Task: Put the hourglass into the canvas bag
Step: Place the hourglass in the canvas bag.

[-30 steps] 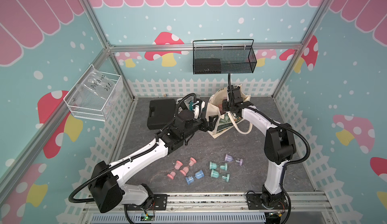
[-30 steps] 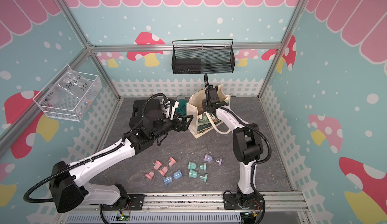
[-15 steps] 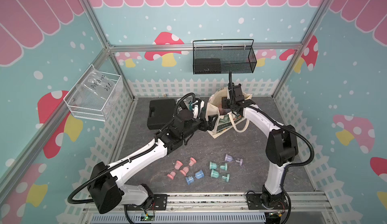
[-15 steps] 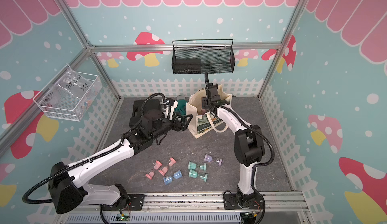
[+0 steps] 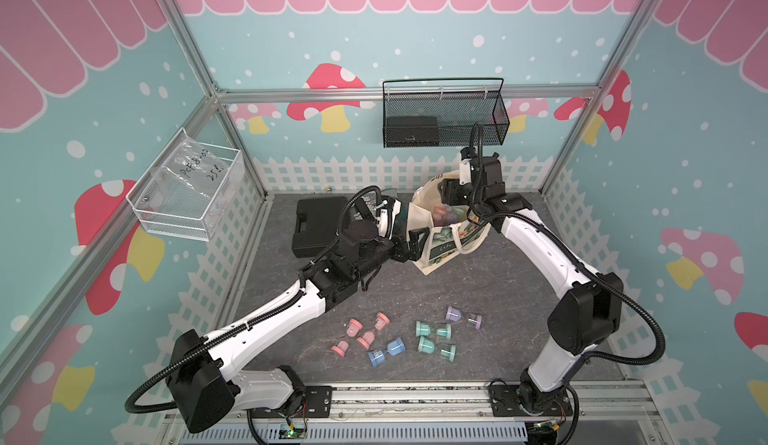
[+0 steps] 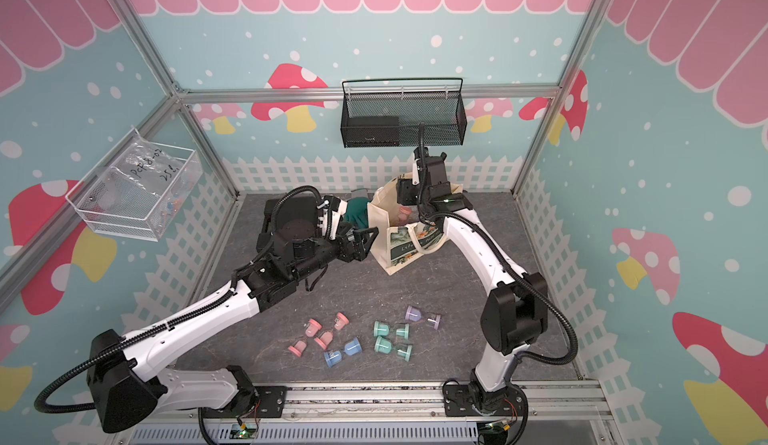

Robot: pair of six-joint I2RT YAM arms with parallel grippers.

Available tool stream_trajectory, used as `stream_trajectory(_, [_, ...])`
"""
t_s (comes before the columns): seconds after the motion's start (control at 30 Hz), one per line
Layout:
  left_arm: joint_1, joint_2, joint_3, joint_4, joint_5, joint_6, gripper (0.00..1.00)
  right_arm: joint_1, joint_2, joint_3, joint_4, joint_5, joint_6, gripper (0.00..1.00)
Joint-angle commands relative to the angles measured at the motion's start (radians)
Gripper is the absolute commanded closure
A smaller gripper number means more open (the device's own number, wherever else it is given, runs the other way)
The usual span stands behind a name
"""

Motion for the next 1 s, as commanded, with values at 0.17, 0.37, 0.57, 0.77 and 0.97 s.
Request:
stream_trajectory(0.17, [0.002,-0.07,-0.061,-0.001,0.01,-0.045,0.01,0.024,-0.18,-0.12,-0.012,-0.08,-0.034,0.28])
stream_trajectory(0.37, [-0.012,-0.113,-0.098,-0.053,0.014,-0.056,0.01,0.085,-0.316,-0.245,-0.083,-0.039,-0.069,0.25])
stream_trajectory(0.57, [-0.035,-0.161,-0.158,-0.077,-0.005,-0.079,0.01,0.146,-0.425,-0.383,-0.183,0.017,-0.022,0.24])
stream_trajectory(0.77, [-0.069,-0.173,-0.184,-0.105,-0.01,-0.093,0.01,0.226,-0.492,-0.515,-0.282,0.088,0.064,0.24])
stream_trajectory(0.97, [-0.1,-0.174,-0.219,-0.109,-0.032,-0.123,0.01,0.286,-0.517,-0.648,-0.312,0.103,0.141,0.24])
